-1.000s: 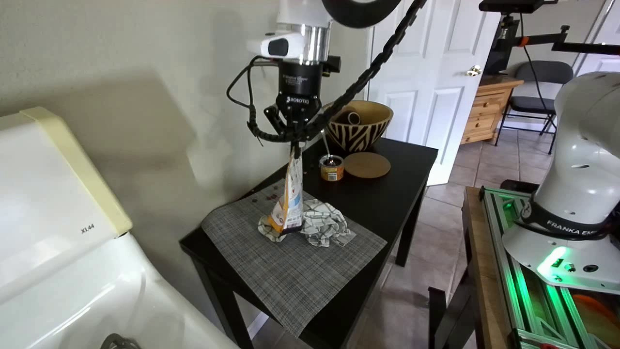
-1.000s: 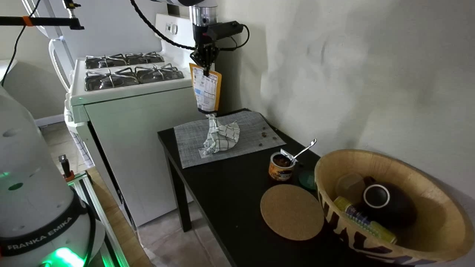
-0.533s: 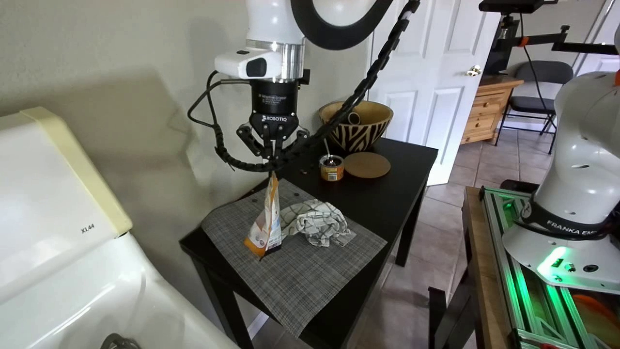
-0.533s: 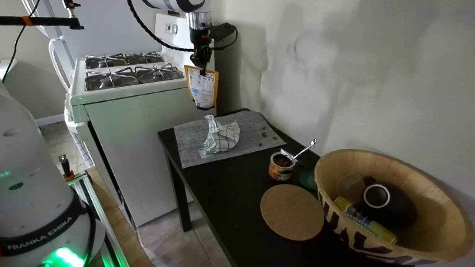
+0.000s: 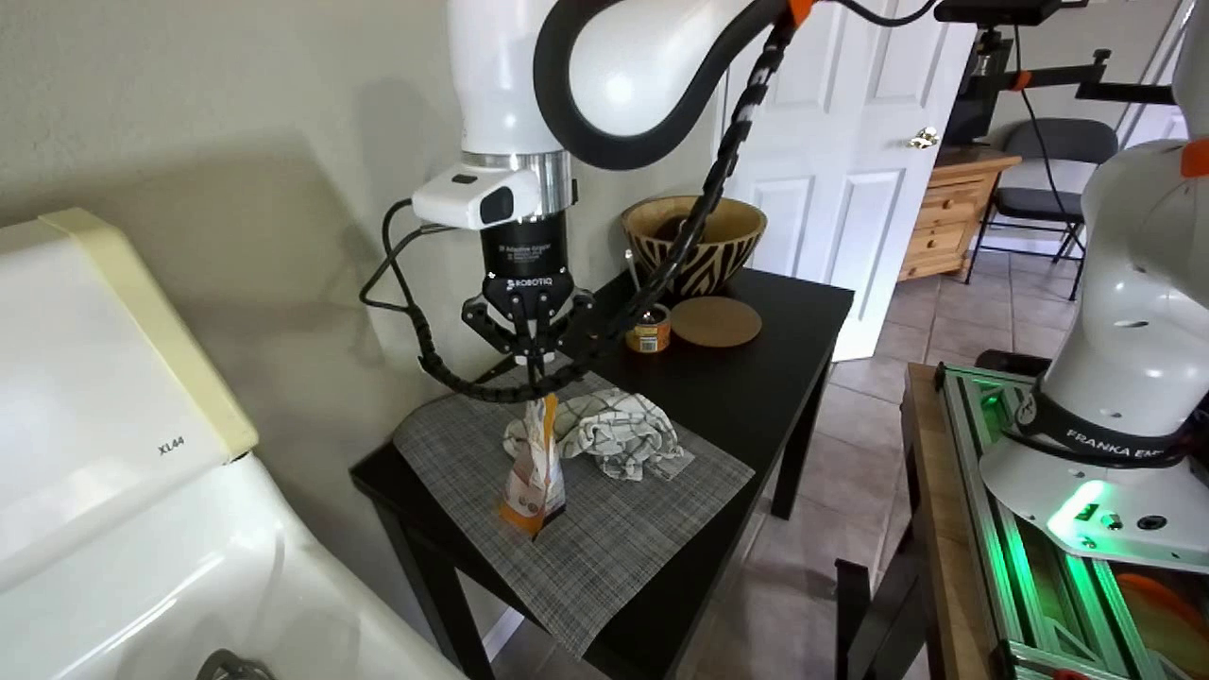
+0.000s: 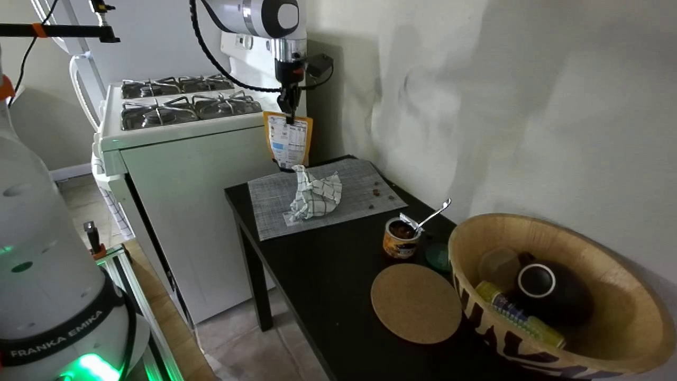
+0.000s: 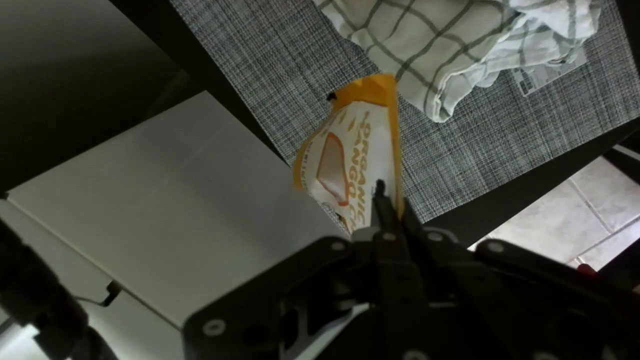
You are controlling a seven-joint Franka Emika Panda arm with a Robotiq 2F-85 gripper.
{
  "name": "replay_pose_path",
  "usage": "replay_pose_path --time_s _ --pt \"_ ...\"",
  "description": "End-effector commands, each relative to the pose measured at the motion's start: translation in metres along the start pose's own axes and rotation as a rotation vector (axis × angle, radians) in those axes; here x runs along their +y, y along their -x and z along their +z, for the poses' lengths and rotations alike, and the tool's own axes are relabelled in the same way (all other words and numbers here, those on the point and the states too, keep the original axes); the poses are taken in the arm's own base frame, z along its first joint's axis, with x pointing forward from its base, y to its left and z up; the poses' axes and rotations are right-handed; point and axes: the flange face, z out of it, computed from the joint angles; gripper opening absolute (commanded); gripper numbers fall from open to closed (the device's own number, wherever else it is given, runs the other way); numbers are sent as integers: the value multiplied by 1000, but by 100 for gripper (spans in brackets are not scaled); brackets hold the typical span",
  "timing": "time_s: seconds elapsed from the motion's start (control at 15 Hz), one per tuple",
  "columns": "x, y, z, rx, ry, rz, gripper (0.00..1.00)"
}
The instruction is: Put the bag on the table
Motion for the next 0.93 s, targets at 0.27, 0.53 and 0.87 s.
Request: replay_pose_path --time_s 0.27,0.53,0.87 --pt "6 15 42 -83 -91 -73 1" --pt "8 15 45 -152 -115 -125 1" --pt "15 14 15 -158 -82 -113 51"
